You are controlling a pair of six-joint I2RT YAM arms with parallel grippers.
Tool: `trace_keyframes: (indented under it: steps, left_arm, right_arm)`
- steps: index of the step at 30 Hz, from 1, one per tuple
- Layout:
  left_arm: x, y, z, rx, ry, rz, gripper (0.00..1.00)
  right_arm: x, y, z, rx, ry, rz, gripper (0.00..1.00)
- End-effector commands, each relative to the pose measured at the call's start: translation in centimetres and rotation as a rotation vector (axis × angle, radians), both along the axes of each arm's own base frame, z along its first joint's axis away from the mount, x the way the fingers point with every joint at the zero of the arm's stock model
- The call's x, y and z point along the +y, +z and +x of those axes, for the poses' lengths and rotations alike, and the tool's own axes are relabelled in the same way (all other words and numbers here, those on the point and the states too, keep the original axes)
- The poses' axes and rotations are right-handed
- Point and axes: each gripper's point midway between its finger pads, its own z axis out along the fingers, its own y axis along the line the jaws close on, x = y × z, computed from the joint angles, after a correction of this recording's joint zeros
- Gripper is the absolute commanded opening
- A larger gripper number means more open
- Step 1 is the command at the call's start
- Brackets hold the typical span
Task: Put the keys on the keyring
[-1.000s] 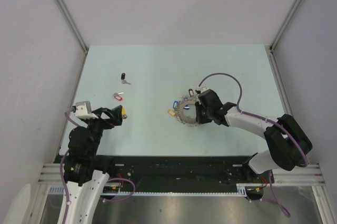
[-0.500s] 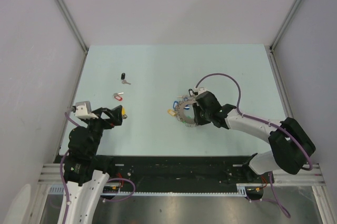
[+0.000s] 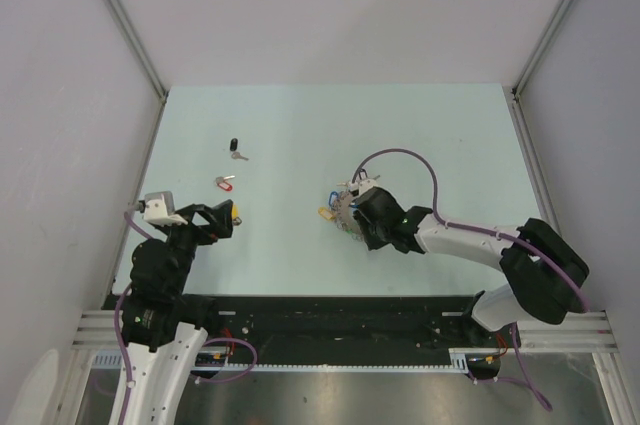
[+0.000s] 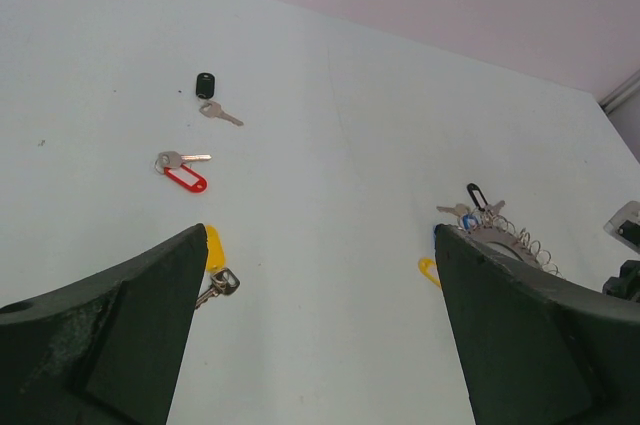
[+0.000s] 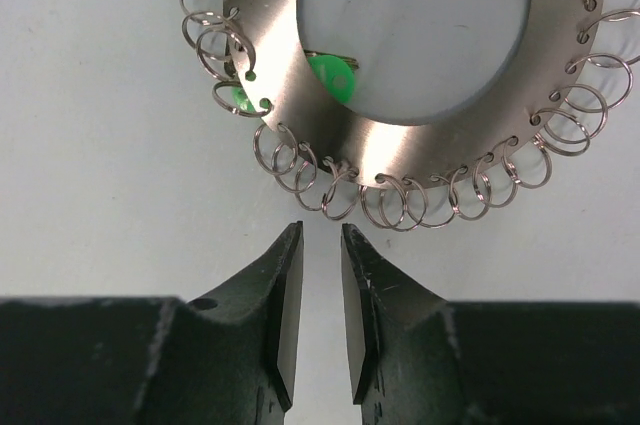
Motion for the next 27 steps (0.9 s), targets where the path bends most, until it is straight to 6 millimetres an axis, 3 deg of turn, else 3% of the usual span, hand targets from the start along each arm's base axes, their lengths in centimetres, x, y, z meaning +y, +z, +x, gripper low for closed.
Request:
trace_keyframes:
  steps: [1, 18, 27]
  left_arm:
    - [-0.2, 0.3, 0.2, -0.016, -0.015, 0.005, 1.00]
    - [-0.3, 0.2, 0.3, -0.014, -0.018, 0.006, 1.00]
    - [-0.3, 0.2, 0.3, -0.011, -0.018, 0.006, 1.00]
  right_arm:
    - [-0.2, 0.3, 1.1, -0.099, 0.012, -0.111, 0.28]
    - [0.1, -1.2, 1.7, -0.145, 0.022, -0.177, 0.33]
    - [0.9, -0.2, 2.7, -0.195, 0.022, -0.146, 0.31]
